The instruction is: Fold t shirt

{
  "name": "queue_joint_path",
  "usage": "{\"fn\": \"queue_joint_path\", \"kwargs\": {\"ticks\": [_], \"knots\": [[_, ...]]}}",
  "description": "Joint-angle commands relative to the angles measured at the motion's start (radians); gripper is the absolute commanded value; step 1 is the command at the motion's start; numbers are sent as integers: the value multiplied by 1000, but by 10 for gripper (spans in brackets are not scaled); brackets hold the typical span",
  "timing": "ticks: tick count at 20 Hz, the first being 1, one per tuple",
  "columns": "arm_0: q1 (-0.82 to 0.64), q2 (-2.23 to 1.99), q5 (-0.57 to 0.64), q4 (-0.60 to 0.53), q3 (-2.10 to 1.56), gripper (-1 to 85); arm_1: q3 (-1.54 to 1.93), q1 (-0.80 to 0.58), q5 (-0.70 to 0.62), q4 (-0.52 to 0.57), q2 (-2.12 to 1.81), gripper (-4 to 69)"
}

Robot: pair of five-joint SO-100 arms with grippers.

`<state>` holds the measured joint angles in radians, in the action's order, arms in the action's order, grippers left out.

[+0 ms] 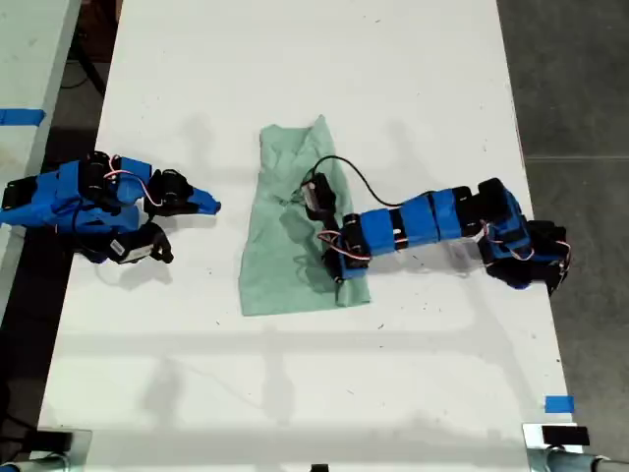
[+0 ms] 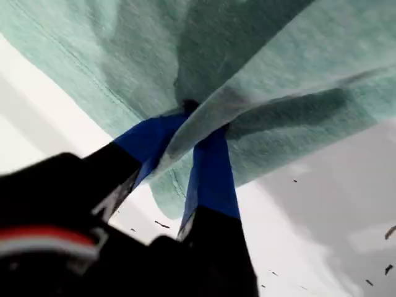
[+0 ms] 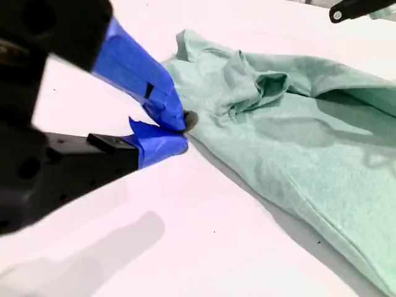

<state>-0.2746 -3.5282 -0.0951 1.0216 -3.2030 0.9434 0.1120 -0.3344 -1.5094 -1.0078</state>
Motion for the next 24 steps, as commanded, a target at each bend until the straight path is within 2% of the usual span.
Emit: {"fn": "queue_joint_path", "kwargs": {"ticks": [1,3,5,14,15,17,19,24], "knots": [[-3,-9,-11,2,-20,-1,-72,23,-28,25,-17,109],[-3,-9,-11,2,-20,-1,-81,31,-54,32,-23,337],[-3,-9,-11,2,-20,-1,-89,35,-66,35,-37,412],[-2,-9,-11,2,-20,-1,8,63,-54,34,-390,386],[0,-9,-11,2,-20,-1,29,61,-38,3,-434,383],[2,-9,-11,2,-20,-1,114,29,46,-127,-531,378],[0,-9,-11,2,-18,-1,342,-15,112,-166,-696,377],[-2,-9,-11,2,-18,-1,1017,-126,196,-124,-1270,343]]}}
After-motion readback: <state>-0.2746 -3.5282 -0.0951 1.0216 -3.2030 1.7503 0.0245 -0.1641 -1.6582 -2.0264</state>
